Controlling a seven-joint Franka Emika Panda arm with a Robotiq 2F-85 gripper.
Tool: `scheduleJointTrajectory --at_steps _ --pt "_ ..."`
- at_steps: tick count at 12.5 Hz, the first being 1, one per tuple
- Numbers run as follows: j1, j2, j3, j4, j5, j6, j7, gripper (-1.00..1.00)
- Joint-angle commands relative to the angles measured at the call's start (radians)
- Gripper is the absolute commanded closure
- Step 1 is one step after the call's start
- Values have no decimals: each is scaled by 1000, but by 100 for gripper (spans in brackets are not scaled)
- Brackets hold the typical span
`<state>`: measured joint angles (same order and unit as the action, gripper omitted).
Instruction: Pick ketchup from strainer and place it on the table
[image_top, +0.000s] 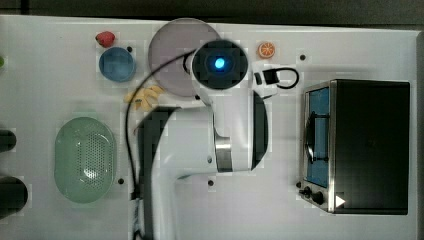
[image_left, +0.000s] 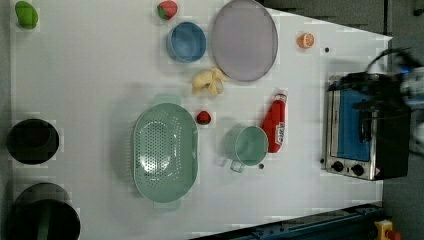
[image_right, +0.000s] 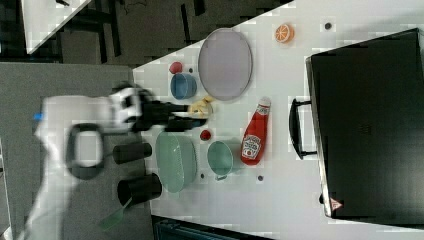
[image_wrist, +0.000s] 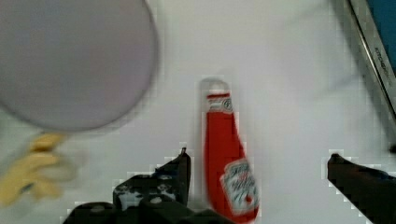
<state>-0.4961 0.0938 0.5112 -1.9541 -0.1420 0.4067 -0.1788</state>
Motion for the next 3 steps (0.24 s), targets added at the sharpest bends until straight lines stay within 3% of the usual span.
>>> scheduleJointTrajectory --at_steps 1,3 --pt "2 -47 18 124 130 -151 50 -100" --pt "2 -58 16 204 133 -178 52 -100"
